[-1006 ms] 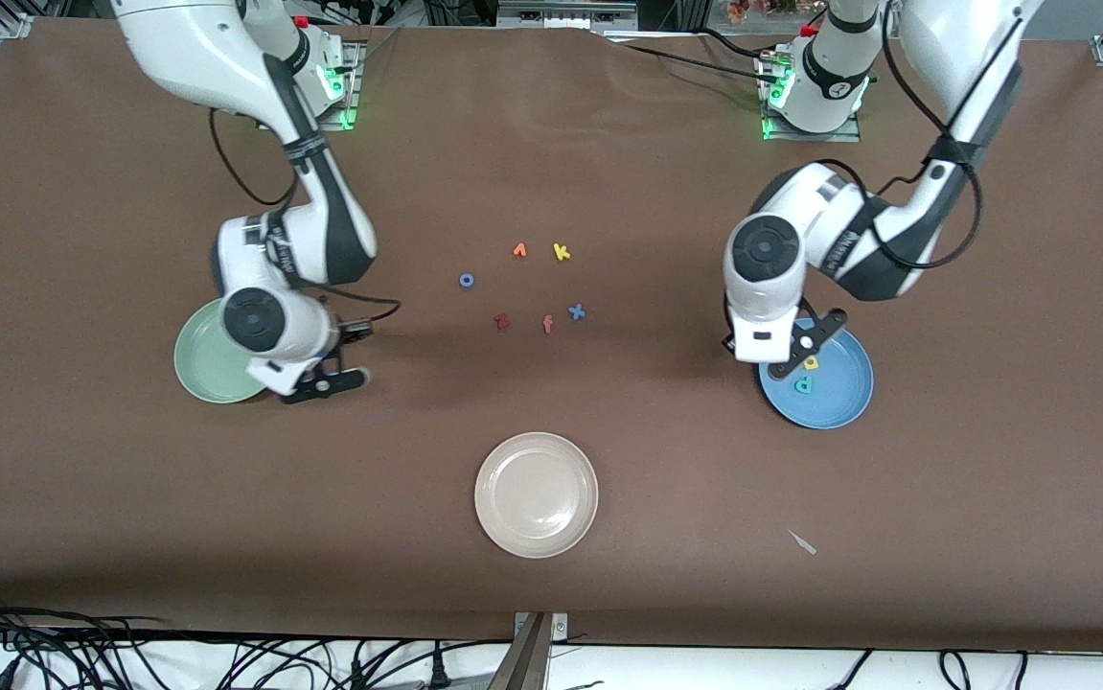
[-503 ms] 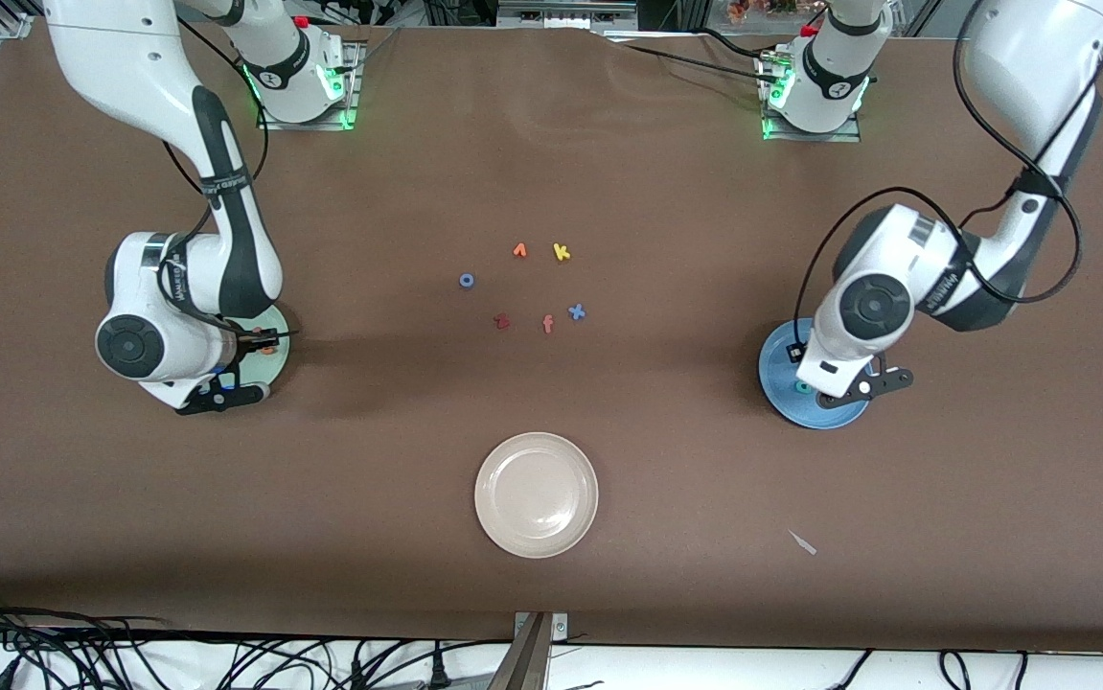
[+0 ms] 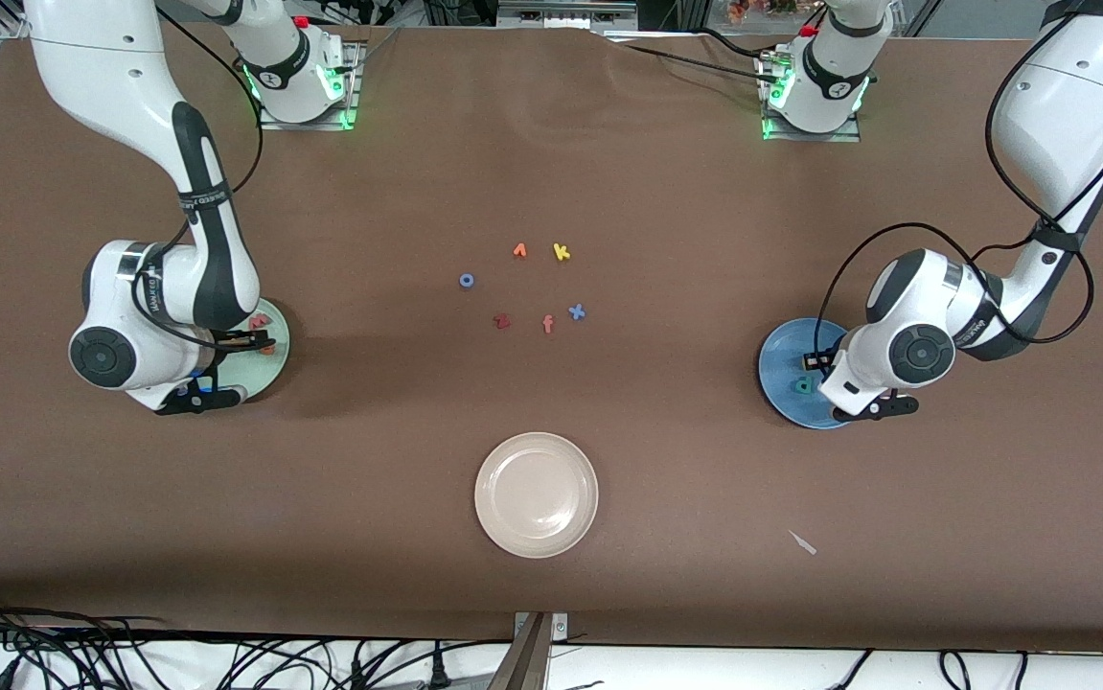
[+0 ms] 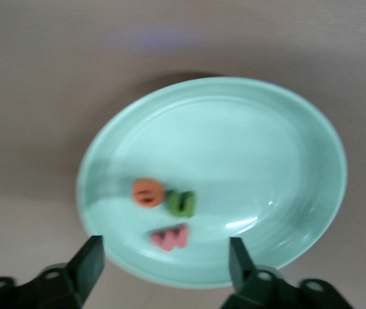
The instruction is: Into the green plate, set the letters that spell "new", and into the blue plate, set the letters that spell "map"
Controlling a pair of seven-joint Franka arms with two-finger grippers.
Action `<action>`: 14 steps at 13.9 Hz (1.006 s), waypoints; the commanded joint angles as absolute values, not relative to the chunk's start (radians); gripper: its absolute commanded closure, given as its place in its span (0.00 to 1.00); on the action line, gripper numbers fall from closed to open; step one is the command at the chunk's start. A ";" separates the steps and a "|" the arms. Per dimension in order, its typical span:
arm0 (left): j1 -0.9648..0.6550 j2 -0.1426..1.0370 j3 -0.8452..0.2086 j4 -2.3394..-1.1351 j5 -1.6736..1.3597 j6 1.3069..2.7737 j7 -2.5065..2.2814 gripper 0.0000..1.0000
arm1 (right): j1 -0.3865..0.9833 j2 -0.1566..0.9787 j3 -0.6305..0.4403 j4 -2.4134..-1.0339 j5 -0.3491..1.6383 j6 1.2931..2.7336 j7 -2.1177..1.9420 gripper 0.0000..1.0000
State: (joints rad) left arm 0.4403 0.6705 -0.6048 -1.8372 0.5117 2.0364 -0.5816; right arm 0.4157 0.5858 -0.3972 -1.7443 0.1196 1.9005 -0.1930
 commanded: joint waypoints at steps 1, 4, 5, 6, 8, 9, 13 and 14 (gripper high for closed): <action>0.439 0.652 -0.618 -1.809 0.511 2.014 -0.563 0.00 | 0.463 0.575 -0.394 -1.652 0.121 1.758 -0.183 0.00; 0.433 0.621 -0.672 -1.722 0.506 1.907 -0.565 0.00 | 0.477 0.575 -0.393 -1.600 0.127 1.681 -0.183 0.00; 0.434 0.621 -0.699 -1.673 0.506 1.849 -0.563 0.00 | 0.488 0.574 -0.393 -1.580 0.127 1.663 -0.183 0.00; 0.436 0.621 -0.733 -1.628 0.505 1.792 -0.563 0.00 | 0.501 0.574 -0.394 -1.563 0.126 1.646 -0.183 0.00; 0.436 0.621 -0.817 -1.516 0.506 1.642 -0.563 0.00 | 0.511 0.569 -0.394 -1.536 0.126 1.600 -0.183 0.00; 0.439 0.621 -0.856 -1.462 0.508 1.556 -0.563 0.00 | 0.514 0.566 -0.394 -1.523 0.126 1.591 -0.184 0.00; 0.440 0.542 -0.896 -1.315 0.485 1.356 -0.378 0.00 | 0.584 0.528 -0.399 -1.497 0.109 1.549 -0.186 0.00; 0.413 0.475 -0.840 -1.322 0.465 1.358 -0.300 0.00 | 0.584 0.491 -0.394 -1.509 0.104 1.551 -0.186 0.00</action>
